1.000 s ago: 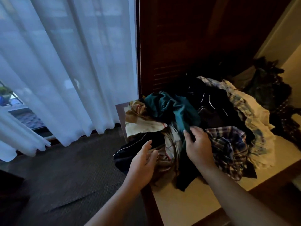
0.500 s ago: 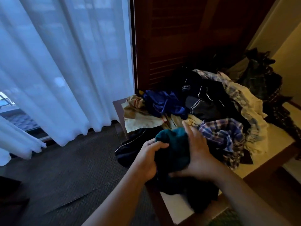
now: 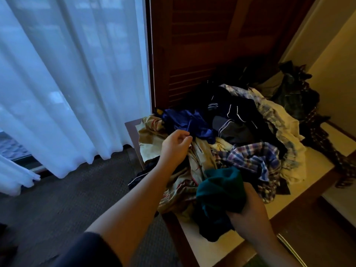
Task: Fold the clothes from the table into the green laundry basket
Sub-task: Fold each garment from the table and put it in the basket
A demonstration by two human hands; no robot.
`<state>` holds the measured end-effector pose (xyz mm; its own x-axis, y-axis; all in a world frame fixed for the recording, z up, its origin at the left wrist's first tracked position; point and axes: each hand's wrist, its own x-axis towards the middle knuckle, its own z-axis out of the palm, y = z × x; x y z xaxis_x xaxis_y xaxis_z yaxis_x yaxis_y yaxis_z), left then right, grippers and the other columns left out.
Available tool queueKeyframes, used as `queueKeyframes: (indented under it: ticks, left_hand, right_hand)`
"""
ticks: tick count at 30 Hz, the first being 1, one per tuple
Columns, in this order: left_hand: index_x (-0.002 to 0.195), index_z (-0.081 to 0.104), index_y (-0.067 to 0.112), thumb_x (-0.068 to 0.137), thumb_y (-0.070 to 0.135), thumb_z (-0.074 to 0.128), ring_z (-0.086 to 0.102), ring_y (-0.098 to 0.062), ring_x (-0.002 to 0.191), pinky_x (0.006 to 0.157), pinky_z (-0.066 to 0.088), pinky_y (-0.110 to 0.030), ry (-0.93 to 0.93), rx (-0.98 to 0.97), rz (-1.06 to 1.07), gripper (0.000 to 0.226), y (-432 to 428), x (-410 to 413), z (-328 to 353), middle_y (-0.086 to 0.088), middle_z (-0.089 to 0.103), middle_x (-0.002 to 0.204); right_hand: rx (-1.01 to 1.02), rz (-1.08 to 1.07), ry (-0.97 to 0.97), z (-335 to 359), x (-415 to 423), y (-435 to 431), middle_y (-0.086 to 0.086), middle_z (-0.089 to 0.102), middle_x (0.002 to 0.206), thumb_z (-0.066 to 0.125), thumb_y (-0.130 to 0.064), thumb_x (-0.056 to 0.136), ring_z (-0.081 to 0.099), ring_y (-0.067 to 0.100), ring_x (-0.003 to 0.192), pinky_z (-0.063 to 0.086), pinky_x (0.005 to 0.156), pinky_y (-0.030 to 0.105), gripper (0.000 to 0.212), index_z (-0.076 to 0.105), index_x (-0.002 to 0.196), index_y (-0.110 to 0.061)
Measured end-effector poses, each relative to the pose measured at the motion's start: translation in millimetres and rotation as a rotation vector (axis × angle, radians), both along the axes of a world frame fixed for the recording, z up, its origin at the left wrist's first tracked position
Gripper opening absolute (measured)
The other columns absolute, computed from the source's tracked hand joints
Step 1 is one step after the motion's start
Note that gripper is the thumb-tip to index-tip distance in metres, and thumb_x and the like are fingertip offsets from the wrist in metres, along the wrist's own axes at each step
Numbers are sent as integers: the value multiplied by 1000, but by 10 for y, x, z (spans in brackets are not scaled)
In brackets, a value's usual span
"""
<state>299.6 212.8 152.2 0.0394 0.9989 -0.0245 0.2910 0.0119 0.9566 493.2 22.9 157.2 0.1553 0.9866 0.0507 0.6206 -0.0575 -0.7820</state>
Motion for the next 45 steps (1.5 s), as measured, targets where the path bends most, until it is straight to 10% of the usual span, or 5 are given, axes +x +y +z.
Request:
queueKeyframes:
  ticks: [9,19,25,31,45]
  left_hand:
    - [166,1,15,99,43,62,42,-44,142,111,42,-55,715,-77,-217,95,1147,405,-401,-23,30,163]
    - [89,79,13,80,23,77,62,-9,71,60,45,-23,468,35,-489,14,536,437,427,1,68,77]
    - [158,2,60,76,26,85,-13,-22,160,125,22,-49,315,-42,-796,121,-168,285,107,14,-15,172]
    - [128,67,25,83,33,74,65,-21,118,104,50,-46,348,2,-745,46,-762,688,-234,1,70,126]
    - [96,72,22,76,7,78,76,-16,83,74,64,-45,1,-253,-112,26,-3211,1418,-393,1,79,89]
  right_hand:
    - [-62,39,-123,-142,-40,261,-37,43,116,80,-39,84,52,-10,104,40,78,7,44,53,117,-50]
    - [-49,-33,-125,-202,237,206,-23,51,112,85,-40,77,52,-7,102,45,80,18,46,61,116,-42]
    - [-37,-67,-140,-250,341,123,-16,54,111,83,-28,82,55,4,94,48,78,27,39,63,116,-29]
    - [59,-38,-49,-239,501,-92,-14,57,120,84,-9,77,57,1,110,51,90,22,52,62,120,-26]
    - [95,50,142,-522,1861,-1682,-5,59,117,83,8,73,60,6,106,55,86,36,57,62,115,-23]
